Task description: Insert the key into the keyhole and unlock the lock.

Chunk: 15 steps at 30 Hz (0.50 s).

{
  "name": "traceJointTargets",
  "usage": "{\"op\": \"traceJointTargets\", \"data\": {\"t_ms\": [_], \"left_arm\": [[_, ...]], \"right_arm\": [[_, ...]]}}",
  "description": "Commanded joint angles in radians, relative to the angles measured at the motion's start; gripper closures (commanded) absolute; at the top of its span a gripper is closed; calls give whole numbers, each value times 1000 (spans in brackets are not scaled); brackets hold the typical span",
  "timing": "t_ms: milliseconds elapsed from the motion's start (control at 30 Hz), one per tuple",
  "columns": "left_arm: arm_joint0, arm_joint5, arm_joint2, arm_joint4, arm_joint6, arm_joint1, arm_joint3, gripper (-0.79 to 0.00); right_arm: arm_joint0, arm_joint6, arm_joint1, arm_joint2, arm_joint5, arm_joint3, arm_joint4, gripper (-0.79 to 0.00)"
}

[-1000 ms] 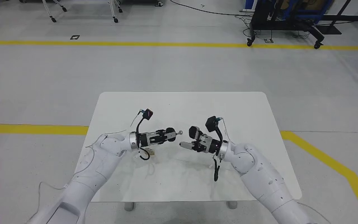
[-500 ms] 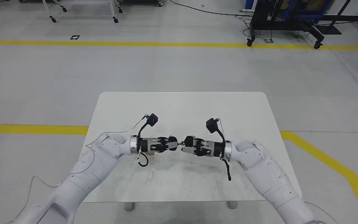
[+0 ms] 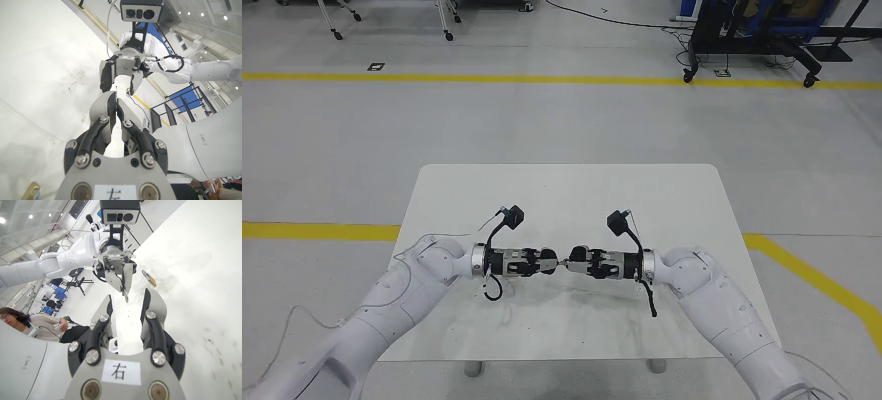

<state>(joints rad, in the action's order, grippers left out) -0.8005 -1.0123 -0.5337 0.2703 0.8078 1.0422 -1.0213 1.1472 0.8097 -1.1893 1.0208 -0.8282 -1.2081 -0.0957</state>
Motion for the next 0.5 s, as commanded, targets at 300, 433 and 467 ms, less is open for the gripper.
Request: {"op": "traceJointTargets", "data": {"t_ms": [300,433,467], "left_arm": [[5,0,24,-2,0,-14,-21,0],[4,0,25,-5,0,-15,-24,0],[4,0,25,-5,0,-15,-25,0]], "right_arm": [[-10,7,1,-35,-22,12,28,-252],[-12,21,3,-45,-31,13,55,-209],[-13,27,4,-47,-33,12,63,-179]]}}
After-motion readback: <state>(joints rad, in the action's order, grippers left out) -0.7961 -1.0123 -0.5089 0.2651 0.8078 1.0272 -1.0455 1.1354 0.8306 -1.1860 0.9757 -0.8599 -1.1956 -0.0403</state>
